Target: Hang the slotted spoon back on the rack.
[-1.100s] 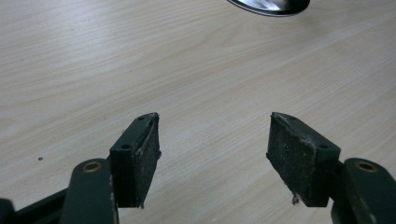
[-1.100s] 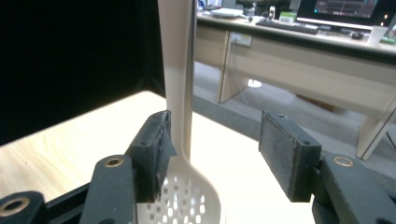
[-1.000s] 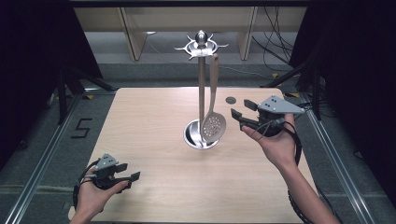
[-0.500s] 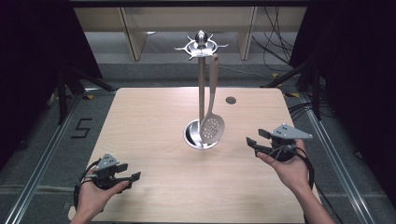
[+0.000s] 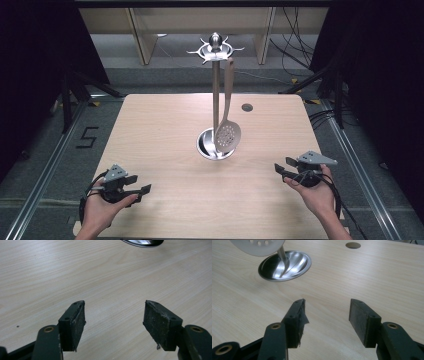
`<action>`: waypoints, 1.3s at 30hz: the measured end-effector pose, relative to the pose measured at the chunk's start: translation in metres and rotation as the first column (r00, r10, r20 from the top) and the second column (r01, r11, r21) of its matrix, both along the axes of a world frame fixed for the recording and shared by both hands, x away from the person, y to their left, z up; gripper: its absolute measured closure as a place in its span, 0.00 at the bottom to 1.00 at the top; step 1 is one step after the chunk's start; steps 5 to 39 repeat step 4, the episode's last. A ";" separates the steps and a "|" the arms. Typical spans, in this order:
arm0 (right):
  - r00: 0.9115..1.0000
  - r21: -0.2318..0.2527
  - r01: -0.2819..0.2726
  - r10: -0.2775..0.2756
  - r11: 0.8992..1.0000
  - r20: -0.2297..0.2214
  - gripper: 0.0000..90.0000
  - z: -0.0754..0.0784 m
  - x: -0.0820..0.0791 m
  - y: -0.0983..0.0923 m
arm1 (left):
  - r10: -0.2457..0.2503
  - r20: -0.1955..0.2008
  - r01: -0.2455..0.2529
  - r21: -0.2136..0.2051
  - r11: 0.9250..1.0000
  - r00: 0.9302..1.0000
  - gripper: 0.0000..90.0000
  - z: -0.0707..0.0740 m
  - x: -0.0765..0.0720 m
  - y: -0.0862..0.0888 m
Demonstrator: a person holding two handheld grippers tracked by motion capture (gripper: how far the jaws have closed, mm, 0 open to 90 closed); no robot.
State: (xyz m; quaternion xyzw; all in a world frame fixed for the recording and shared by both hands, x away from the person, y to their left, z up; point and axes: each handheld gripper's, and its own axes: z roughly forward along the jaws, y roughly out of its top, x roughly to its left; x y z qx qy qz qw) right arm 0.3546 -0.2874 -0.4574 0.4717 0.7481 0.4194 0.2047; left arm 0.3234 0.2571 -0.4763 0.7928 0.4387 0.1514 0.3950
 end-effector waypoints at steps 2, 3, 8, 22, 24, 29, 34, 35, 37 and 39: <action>1.000 0.008 0.002 -0.002 1.000 0.000 0.53 0.000 0.000 0.000 | 0.003 0.012 -0.003 -0.017 1.000 1.000 0.37 -0.001 0.000 -0.001; 1.000 0.012 0.004 -0.004 1.000 -0.004 0.53 0.000 -0.001 0.000 | 0.003 0.014 -0.003 -0.020 1.000 1.000 0.37 -0.001 0.000 -0.001; 1.000 0.009 0.002 -0.002 1.000 -0.001 0.53 0.000 0.000 0.000 | 0.001 0.013 -0.001 -0.018 1.000 1.000 0.37 -0.001 0.000 -0.001; 1.000 0.009 0.002 -0.002 1.000 -0.001 0.53 0.000 0.000 0.000 | 0.001 0.013 -0.001 -0.018 1.000 1.000 0.37 -0.001 0.000 -0.001; 1.000 0.009 0.002 -0.002 1.000 -0.001 0.53 0.000 0.000 0.000 | 0.001 0.013 -0.001 -0.018 1.000 1.000 0.37 -0.001 0.000 -0.001; 1.000 0.009 0.002 -0.002 1.000 -0.001 0.53 0.000 0.000 0.000 | 0.001 0.013 -0.001 -0.018 1.000 1.000 0.37 -0.001 0.000 -0.001; 1.000 0.009 0.002 -0.002 1.000 -0.001 0.53 0.000 0.000 0.000 | 0.001 0.013 -0.001 -0.018 1.000 1.000 0.37 -0.001 0.000 -0.001; 1.000 0.009 0.002 -0.002 1.000 -0.001 0.53 0.000 0.000 0.000 | 0.001 0.013 -0.001 -0.018 1.000 1.000 0.37 -0.001 0.000 -0.001; 1.000 0.009 0.002 -0.002 1.000 -0.001 0.53 0.000 0.000 0.000 | 0.001 0.013 -0.001 -0.018 1.000 1.000 0.37 -0.001 0.000 -0.001; 1.000 0.009 0.002 -0.002 1.000 -0.001 0.53 0.000 0.000 0.000 | 0.001 0.013 -0.001 -0.018 1.000 1.000 0.37 -0.001 0.000 -0.001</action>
